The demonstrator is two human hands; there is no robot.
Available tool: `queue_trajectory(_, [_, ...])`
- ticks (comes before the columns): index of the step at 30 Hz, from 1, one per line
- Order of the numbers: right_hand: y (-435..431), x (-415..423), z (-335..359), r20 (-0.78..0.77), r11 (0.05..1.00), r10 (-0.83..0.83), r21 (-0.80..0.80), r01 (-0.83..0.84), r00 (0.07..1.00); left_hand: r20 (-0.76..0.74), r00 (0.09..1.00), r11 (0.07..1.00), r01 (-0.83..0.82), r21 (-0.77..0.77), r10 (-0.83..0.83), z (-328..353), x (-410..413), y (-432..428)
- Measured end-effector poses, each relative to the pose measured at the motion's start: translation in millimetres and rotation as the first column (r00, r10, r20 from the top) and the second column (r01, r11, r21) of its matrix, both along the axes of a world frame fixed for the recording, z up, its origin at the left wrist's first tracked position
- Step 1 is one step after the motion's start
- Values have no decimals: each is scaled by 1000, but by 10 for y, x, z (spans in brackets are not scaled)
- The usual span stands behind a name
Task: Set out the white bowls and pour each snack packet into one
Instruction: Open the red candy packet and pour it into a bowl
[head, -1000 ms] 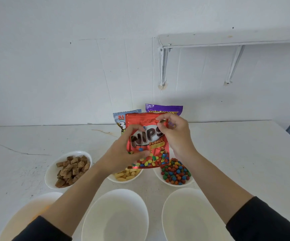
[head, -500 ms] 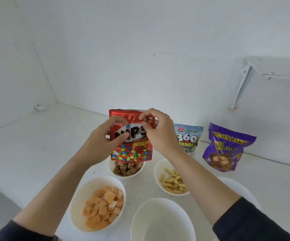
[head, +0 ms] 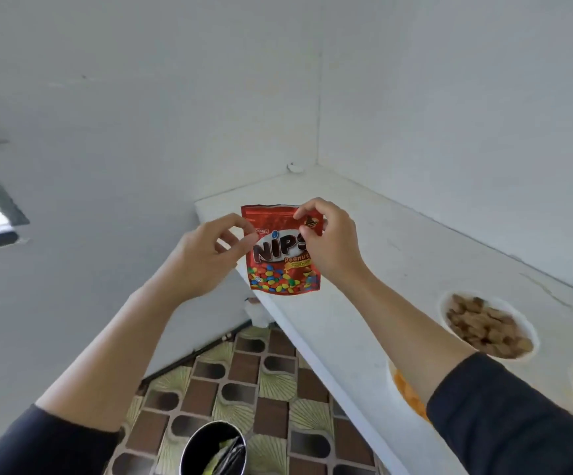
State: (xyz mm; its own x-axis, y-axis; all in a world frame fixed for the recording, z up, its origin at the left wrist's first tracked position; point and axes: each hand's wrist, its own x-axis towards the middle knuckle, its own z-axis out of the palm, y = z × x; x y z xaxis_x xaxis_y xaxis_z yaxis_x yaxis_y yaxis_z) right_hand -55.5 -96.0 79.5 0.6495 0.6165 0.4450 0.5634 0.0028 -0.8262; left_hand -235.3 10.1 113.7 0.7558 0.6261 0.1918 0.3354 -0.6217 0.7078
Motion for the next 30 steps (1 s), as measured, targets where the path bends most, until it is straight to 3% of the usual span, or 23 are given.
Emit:
queue_trajectory(8, [1410, -1225, -789, -101, 960, 248, -109, -258, 964, -87, 976, 966, -211, -152, 200, -580, -1213, 1033])
queue_trajectory(15, [2099, -1714, -1693, -174, 882, 408, -176, -436, 896, -200, 925, 882, -370, -292, 322, -1459, -1815, 1358])
queue_trajectory(30, [2538, -1900, -5895, -349, 762, 471, -303, -573, 810, -376, 845, 715, -527, -460, 381, -5543, -2028, 1517])
